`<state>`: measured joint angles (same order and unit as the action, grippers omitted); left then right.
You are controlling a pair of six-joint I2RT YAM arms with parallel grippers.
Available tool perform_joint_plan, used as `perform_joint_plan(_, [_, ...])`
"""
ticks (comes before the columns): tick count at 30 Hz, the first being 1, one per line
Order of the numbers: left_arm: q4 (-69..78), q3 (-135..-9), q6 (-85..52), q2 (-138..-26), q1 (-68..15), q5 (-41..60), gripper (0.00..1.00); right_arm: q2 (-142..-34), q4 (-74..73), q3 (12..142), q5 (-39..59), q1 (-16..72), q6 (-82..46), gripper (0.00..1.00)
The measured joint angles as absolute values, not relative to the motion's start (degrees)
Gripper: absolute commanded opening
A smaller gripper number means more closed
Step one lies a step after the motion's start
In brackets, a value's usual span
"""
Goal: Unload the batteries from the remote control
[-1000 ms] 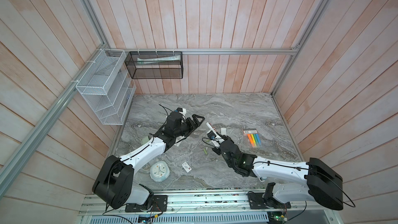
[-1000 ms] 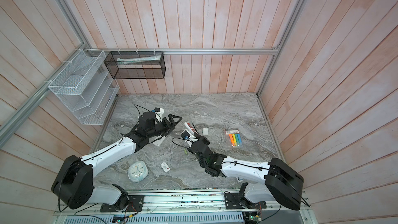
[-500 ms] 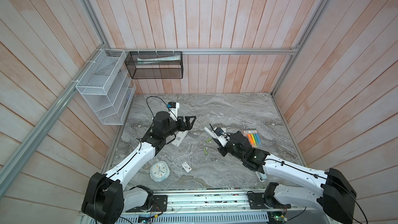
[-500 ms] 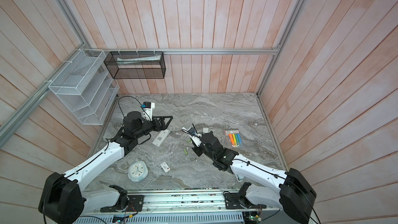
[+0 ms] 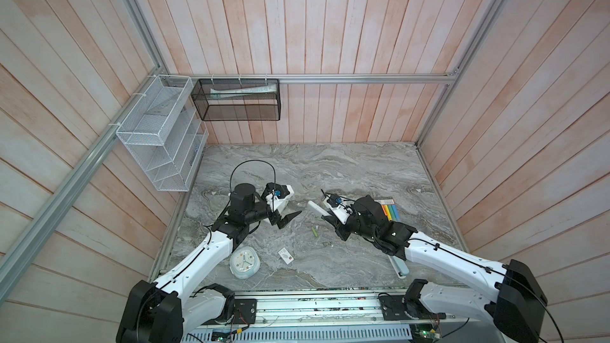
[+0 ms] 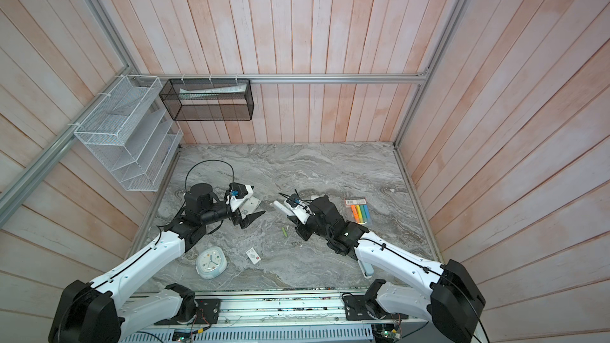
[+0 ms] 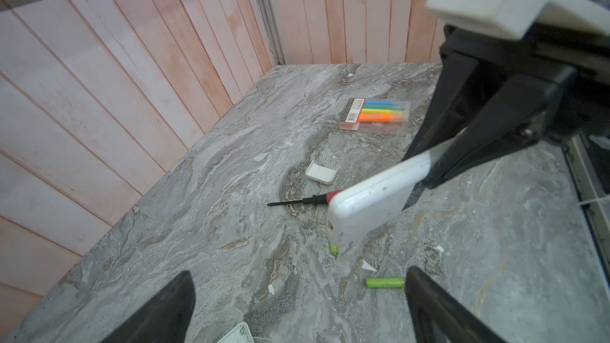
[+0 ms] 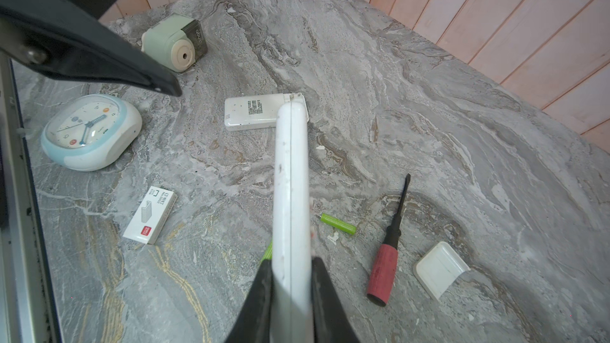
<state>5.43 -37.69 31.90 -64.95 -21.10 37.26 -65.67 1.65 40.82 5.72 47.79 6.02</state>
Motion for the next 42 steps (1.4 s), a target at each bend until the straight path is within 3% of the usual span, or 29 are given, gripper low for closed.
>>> perform_joint_plan(12, [-2.87, -44.69, 49.06, -75.55, -19.81, 51.27, 0.93, -65.98, 4.58, 43.40, 9.76, 47.79, 6.33, 0.00])
perform_joint_plan(23, [-13.56, -53.60, 59.53, -84.18, -18.44, 63.11, 0.77, -66.22, 4.80, 43.40, 11.00, 47.79, 7.33, 0.00])
perform_joint_plan(42, [-15.86, -54.02, 63.09, -86.70, -21.45, 63.86, 0.48, -68.69, 5.89, 46.59, 13.58, 48.03, 9.47, 0.00])
